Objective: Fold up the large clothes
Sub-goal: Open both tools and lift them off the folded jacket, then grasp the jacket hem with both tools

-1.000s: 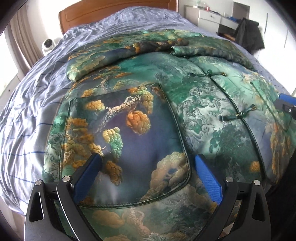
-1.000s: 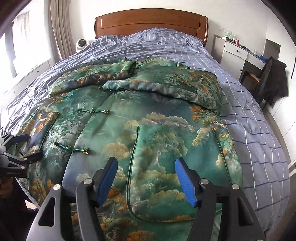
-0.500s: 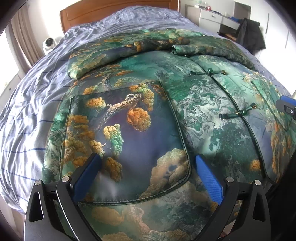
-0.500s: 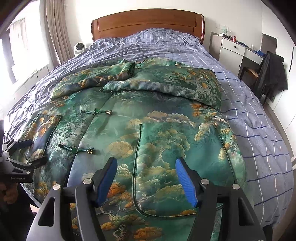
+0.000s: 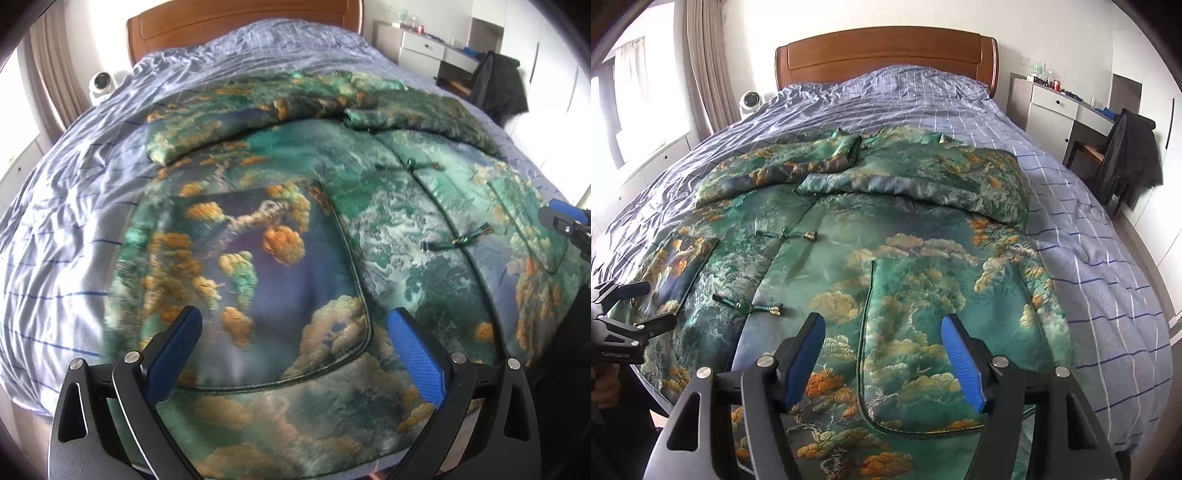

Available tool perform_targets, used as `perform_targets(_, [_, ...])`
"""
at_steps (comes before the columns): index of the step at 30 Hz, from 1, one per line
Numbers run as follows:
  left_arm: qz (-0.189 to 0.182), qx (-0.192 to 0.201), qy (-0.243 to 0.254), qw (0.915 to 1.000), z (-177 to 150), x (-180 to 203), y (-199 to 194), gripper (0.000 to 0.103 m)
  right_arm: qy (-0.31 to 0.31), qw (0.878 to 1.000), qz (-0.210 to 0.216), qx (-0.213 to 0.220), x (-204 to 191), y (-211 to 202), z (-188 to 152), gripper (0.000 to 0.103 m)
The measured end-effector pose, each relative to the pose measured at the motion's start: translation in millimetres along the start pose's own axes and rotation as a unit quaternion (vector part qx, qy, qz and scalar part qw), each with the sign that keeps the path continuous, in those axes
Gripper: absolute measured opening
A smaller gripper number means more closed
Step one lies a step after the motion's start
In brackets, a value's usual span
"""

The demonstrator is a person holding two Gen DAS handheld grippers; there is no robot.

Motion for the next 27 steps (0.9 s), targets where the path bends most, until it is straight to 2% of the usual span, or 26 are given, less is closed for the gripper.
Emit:
perform_targets(3, [-0.006,0.019,-0.025,0.9995,6,-24,-21,0.101,0.002,1.000,-0.015,0.006,16,-8,10,0.067])
perform_targets(7, [-0.007,0.021,-0.096,0.9951,2,-86,-39,0.101,-0.001,0.997,-0.071,0.022,66,-31,20,0.067])
perform_targets(10, [0.000,0.008,-0.138,0.9904,-9,-122,-40,0.101,0.009,0.995,-0.098,0.002,111,-41,9,0.070])
perform_targets(12, [-0.007,0.002,-0.155,0.9878,-15,-132,-40,0.101,0.028,0.994,-0.101,-0.029,140,-40,-8,0.072])
perform_targets(15, [-0.039,-0.012,-0.161,0.9861,-23,-126,-30,0.101,0.068,0.992,-0.072,-0.074,165,-35,-35,0.072])
perform_targets(18, [-0.042,-0.035,-0.152,0.9869,-29,-121,-11,0.101,0.124,0.986,-0.023,-0.107,179,-27,-61,0.072])
perform_targets(19, [-0.041,-0.044,-0.150,0.9869,-30,-119,-4,0.101,0.134,0.985,-0.013,-0.113,178,-25,-66,0.072])
perform_targets(23, [-0.078,-0.063,-0.142,0.9848,-32,-108,11,0.101,0.147,0.980,0.018,-0.131,174,-11,-79,0.072])
perform_targets(27, [-0.082,-0.087,-0.116,0.9860,-38,-96,27,0.101,0.154,0.974,0.083,-0.146,155,3,-83,0.072])
Point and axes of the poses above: each gripper's, at about its wrist camera, not at the fingertips, and y roughly the way its jaws point, x to its right, z to its top, the point moved 9 cm from there along y, roughly the way its jaws point, and after that the axes turned 1 degree about -y, right-handed, at the moved point
